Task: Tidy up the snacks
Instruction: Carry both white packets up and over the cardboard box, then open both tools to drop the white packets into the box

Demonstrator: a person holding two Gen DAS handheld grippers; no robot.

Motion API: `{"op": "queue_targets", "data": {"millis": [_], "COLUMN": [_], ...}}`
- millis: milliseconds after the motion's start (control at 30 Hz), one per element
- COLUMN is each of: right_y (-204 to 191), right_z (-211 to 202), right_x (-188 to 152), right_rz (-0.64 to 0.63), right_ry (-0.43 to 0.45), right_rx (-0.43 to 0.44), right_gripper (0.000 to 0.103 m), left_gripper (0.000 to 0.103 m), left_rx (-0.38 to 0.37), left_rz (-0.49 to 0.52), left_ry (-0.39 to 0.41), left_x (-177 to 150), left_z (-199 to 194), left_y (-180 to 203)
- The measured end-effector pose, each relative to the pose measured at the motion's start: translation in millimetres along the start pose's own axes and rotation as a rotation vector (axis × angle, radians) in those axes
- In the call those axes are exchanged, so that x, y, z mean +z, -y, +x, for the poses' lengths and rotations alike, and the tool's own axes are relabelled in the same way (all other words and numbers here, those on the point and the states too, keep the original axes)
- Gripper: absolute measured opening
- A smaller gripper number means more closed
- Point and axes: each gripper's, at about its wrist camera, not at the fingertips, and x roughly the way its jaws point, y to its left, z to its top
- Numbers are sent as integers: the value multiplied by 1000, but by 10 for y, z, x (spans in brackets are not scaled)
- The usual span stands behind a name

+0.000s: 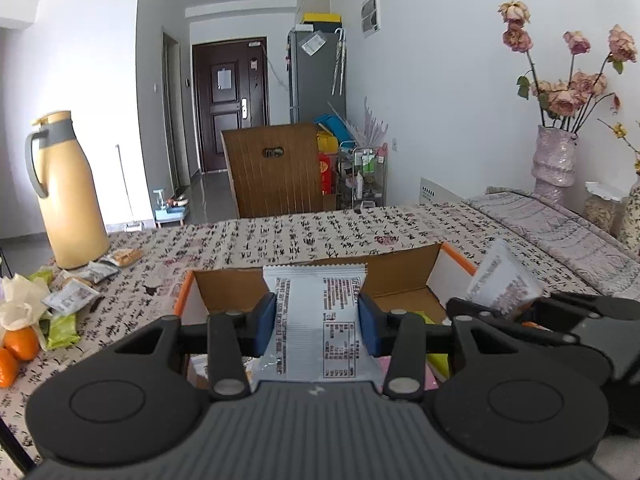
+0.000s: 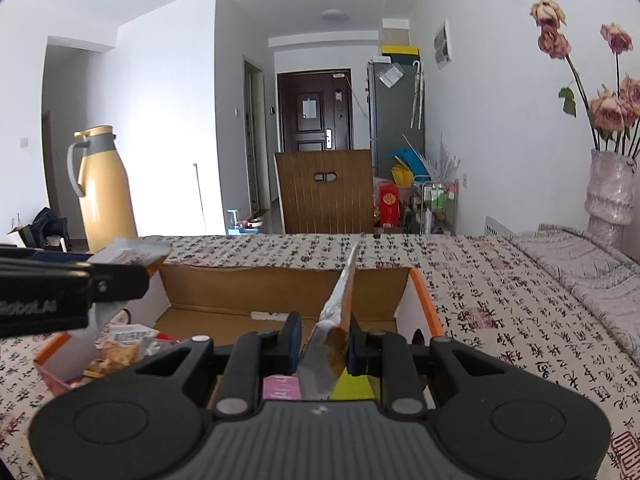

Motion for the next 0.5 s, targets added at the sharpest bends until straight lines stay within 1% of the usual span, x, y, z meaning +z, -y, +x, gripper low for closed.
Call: {"op": "queue_targets", "data": {"millis": [167, 300, 367, 400, 433, 467, 500], "right_y": [64, 80, 87, 96, 102, 110, 113], "right_z": [109, 147, 142, 139, 128, 113, 92], "right_x": [-70, -96, -104, -109, -112, -113, -114], "right_rz": [15, 18, 19, 25, 30, 34, 37], "right_ry": [-30, -46, -45, -42, -37, -29, -19], "right_rx": [-6, -14, -33, -40, -47, -60, -69], "right_gripper": [21, 22, 36, 54, 74, 82, 91], "left_gripper": [43, 44, 48, 56, 73, 83, 97], "left_rx": [10, -1, -3, 4, 11, 25, 40], "left_rz": [-24, -39, -51, -55, -61, -70, -78], "left_ry": [-50, -68, -58, -53, -43, -28, -10], "left_x": [-118, -161, -172, -173, -170, -166, -161], "left_z": [219, 268, 249, 238, 222, 200, 173], "left_y": [-92, -150, -179, -184, -192, -206, -217]}}
